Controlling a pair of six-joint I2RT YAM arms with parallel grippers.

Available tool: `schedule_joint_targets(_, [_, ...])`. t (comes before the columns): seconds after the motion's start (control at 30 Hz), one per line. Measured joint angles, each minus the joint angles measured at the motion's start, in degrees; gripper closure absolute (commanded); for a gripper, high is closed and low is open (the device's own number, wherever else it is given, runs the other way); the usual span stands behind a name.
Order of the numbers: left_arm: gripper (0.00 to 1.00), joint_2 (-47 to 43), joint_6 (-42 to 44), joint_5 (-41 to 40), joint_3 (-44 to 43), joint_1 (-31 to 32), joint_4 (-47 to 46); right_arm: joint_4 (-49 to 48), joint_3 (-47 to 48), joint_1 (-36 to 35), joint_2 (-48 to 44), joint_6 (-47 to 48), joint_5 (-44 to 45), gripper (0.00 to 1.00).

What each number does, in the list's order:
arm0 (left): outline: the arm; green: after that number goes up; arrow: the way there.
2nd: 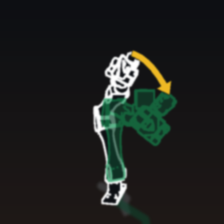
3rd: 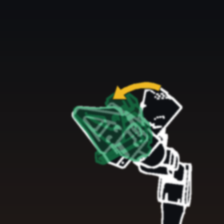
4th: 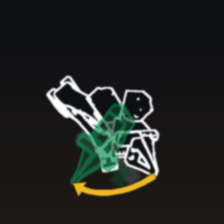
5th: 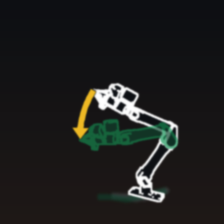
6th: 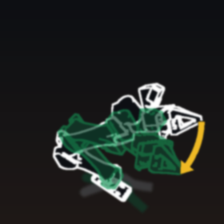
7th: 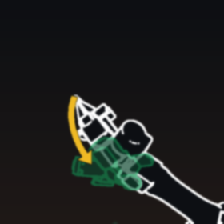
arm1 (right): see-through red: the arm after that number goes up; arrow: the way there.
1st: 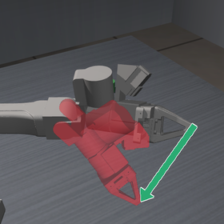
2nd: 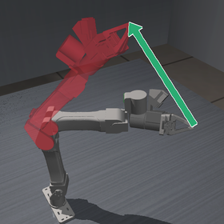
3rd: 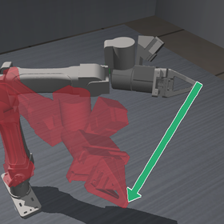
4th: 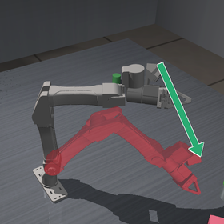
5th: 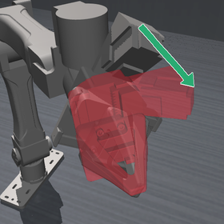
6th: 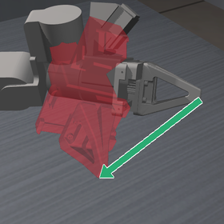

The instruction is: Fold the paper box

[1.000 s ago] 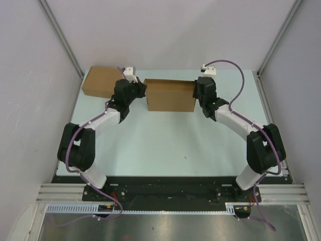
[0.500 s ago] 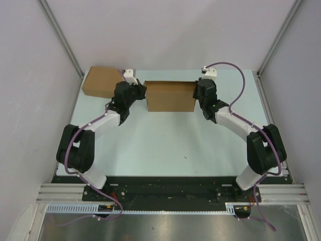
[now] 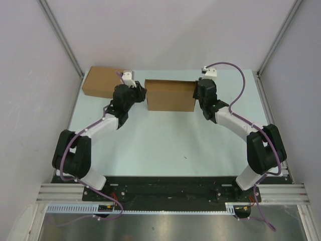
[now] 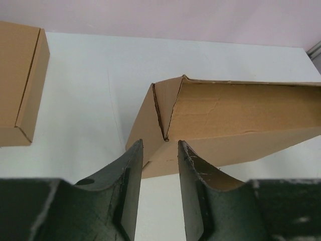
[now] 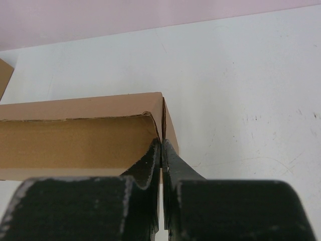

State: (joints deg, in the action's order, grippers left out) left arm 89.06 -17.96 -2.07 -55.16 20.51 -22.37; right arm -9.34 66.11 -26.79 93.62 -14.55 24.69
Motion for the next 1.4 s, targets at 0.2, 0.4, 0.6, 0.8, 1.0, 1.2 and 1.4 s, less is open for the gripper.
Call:
schedule_joint_targets(0.2, [0.59,-3.67,0.33,-1.07,0.00,0.00,0.79,-0.09,-0.04,0.00,0.00,0.02,0.04,1.00])
schedule_joint_targets(0.4, [0.58,-6.69,0.59,-2.86,0.02,0.00,0.20,-0.15,-0.09,-0.15,0.00,0.04,0.15,1.00])
schedule_joint_targets(0.6, [0.60,-5.11,0.98,-3.17,-0.28,0.00,-0.28,-0.20,-0.09,-0.15,0.00,0.04,0.20,1.00])
schedule_joint_targets(0.8, [0.61,-1.51,1.07,-1.77,-1.29,0.00,-0.28,-0.22,-0.09,-0.24,0.00,0.07,0.20,1.00])
schedule_joint_targets(1.0, [0.64,-0.52,1.53,-0.72,-2.62,0.00,-0.55,-0.20,-0.09,-0.26,0.00,0.07,0.20,1.00])
schedule_joint_targets(1.2, [0.73,0.44,1.86,-0.48,-4.72,0.00,-1.07,-0.20,-0.09,-0.26,0.00,0.09,0.20,1.00])
schedule_joint_targets(1.4, [0.76,2.51,2.08,-0.13,-6.38,0.00,-1.01,-0.20,-0.09,-0.26,0.00,0.17,0.20,1.00])
